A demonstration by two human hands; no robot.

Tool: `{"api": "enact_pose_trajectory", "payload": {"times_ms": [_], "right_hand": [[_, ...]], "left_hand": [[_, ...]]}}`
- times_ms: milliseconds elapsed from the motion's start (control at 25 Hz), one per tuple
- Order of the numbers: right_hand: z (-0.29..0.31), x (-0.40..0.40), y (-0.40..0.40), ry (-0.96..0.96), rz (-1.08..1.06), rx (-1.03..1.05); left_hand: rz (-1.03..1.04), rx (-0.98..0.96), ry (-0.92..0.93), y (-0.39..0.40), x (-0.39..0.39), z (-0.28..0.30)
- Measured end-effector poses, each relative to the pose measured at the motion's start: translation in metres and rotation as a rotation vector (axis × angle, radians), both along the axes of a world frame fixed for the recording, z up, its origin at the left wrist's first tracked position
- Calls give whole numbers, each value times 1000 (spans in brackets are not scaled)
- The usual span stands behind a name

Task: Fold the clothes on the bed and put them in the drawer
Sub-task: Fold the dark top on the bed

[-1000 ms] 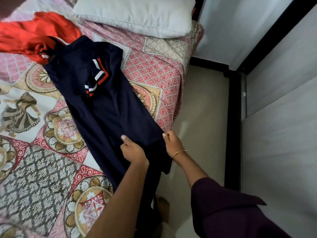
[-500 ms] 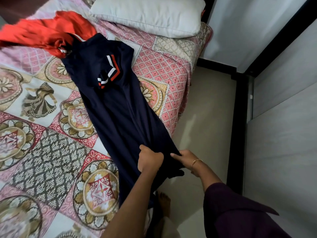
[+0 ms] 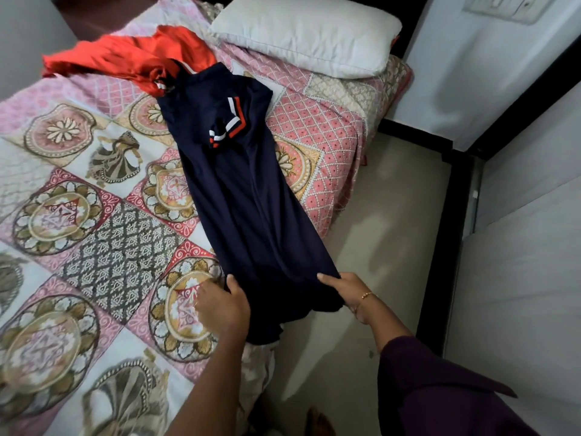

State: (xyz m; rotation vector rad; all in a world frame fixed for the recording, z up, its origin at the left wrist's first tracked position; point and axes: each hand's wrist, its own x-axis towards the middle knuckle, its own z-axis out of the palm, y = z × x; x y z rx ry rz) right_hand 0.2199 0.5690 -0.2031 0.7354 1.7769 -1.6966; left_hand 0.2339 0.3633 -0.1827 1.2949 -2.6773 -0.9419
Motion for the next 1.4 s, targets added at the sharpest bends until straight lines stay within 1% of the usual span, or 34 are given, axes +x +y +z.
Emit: {"api": "enact_pose_trajectory", "payload": {"times_ms": [80, 160, 240, 320, 360, 440, 520, 640, 680, 720, 840, 920, 1000, 1120, 1200, 1320, 1400], "right_hand": [[2, 9, -4, 30, -44, -27], [3, 15, -4, 42, -50, -43], [5, 20, -3, 56, -35, -39], [4, 23, 0, 68, -30, 37], [3, 25, 2, 66, -22, 110], [0, 30, 8, 54, 22, 247], [-1, 34, 11, 49, 44, 297], [-2, 37, 11, 86, 44, 323], [-2, 38, 11, 97, 50, 322], [-1, 38, 10, 104, 62, 324], [-1, 39, 8, 118, 80, 325], [-1, 41, 9, 119, 97, 323], [-3, 42, 13, 124, 110, 340], [-5, 43, 16, 100, 115, 365], [-3, 43, 12, 75, 117, 388], [2, 41, 6, 67, 41, 367], [5, 42, 3, 73, -40, 326]], "left_hand": [[-71, 45, -56, -1, 19, -7], [-111, 56, -45, 6, 33, -6], [-18, 123, 48, 9, 42, -5], [156, 257, 159, 5, 51, -5], [220, 305, 154, 3, 58, -6], [251, 319, 15, 2, 75, -6], [166, 196, -63, 3, 87, -1], [-98, -66, 30, 8, 93, -3], [-166, -96, 48, 10, 93, -5], [-190, -86, 40, 10, 91, -6], [-197, -38, -54, 5, 87, -12], [-259, -44, -45, 0, 87, -16], [-206, 10, 47, 0, 93, -18], [119, 155, 174, 3, 114, -9], [246, 211, 222, 3, 124, -5], [280, 268, 169, 1, 115, -3], [229, 322, 74, 1, 109, -2]]}}
